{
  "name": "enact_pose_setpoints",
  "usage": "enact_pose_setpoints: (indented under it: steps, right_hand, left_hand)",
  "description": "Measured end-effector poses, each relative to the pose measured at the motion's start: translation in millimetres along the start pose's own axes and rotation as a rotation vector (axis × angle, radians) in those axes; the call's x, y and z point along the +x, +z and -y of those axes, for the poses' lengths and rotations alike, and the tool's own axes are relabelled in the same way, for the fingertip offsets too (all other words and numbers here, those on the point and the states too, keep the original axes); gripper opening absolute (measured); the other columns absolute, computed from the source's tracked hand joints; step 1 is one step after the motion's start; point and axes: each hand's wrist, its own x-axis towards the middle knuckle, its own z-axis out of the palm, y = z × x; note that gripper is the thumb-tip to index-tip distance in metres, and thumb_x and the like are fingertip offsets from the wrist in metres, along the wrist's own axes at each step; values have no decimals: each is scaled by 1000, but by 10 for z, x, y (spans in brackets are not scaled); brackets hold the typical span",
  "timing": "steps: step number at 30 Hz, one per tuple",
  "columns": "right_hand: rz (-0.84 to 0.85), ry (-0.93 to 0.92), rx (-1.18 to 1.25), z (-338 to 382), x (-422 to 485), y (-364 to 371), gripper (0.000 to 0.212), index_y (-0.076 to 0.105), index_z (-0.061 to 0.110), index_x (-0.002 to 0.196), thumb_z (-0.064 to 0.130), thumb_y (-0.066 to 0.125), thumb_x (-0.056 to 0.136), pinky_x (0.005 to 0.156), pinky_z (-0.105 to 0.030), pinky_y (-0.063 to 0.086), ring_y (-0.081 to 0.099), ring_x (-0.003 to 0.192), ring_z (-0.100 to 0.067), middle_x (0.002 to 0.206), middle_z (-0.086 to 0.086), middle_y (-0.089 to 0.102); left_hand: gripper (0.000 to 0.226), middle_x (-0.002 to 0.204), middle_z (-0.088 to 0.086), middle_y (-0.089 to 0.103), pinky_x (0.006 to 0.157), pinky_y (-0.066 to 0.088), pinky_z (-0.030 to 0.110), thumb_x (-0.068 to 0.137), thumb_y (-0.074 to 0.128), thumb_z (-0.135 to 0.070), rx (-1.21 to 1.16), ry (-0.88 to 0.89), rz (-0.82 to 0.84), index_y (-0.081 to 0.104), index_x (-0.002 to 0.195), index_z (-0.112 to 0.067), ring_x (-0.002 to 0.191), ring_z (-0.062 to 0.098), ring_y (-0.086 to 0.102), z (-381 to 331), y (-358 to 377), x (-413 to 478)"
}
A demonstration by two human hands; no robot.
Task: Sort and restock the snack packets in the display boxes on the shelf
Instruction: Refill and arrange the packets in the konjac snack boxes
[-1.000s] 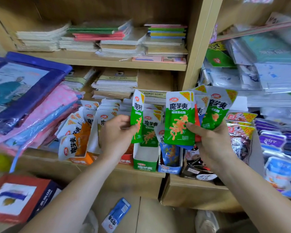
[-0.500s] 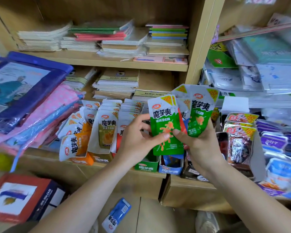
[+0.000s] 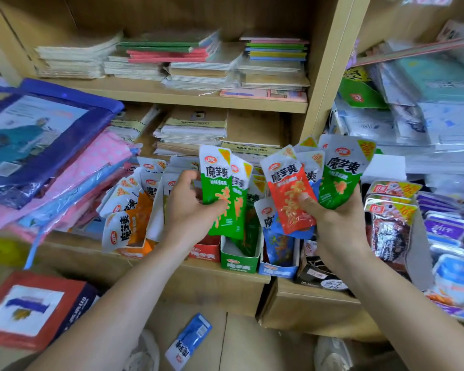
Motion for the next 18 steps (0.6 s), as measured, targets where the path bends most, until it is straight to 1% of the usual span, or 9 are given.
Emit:
enact_pose_setpoints:
  steps: [2,4,7,8,10,12,15,16,18]
  right_hand:
    - [-22,-21,-4,28,40,-19,59,46,12,138,-10,68,88,90,-58,57,71,110,-28,125,-9,70]
    - [-29,-28,-3,30,56,-33,59,46,11,137,-10,69,87,90,-62,56,70,109,-30,125,-10,69]
    - [-24,-16,-1,10,59,-53,60,47,12,137,-9,70,86,90,-63,55,70,110,-30,124,-8,70]
    - [-21,-8,3,7,60,-59,60,47,13,137,-9,70,86,91,-63,55,70,110,-30,124,-8,70]
    - [-16,7,20,16,65,-72,60,47,13,137,-8,71,86,91,-63,55,71,109,-29,124,-8,70]
    - [-1,21,17,37,79,-102,60,48,14,137,-6,71,86,90,-62,56,71,109,-28,124,-6,71]
    - [30,18,-10,71,96,-169,61,49,17,137,-3,74,84,92,-62,55,71,110,-29,124,-5,71]
    - [38,13,-16,81,95,-191,61,50,16,137,-3,75,84,92,-63,55,70,111,-30,124,-6,71]
    - [43,12,-1,105,86,-227,60,51,15,136,-3,75,84,91,-63,55,70,110,-31,123,-7,71]
  left_hand:
    - [47,86,-9,75,72,59,48,66,85,-24,151,60,-30,51,96,-36,77,13,72,40,-18,29]
    - [49,84,-11,72,67,58,44,69,87,-27,269,116,-11,49,99,-34,76,11,70,47,12,10]
    - [62,76,-15,62,58,47,25,69,91,-32,427,213,36,50,115,-27,72,6,64,27,119,-48]
    - [67,78,-14,61,58,43,20,68,92,-36,445,231,49,50,120,-26,72,5,62,22,154,-61]
    - [69,81,-12,62,61,43,19,69,91,-40,411,228,56,51,124,-24,73,5,64,27,196,-60]
    - [60,86,-13,64,61,47,20,75,88,-36,373,239,7,53,123,-24,75,4,65,15,192,-55]
    - [44,97,-17,63,61,39,14,80,81,-33,424,374,-134,57,118,-29,80,2,59,-24,152,-125]
    - [37,95,-17,64,63,37,10,82,79,-31,411,418,-145,61,114,-29,80,1,58,-56,155,-166]
    - [25,87,-18,69,67,39,6,86,77,-29,332,432,-64,68,109,-27,78,1,61,-103,203,-251]
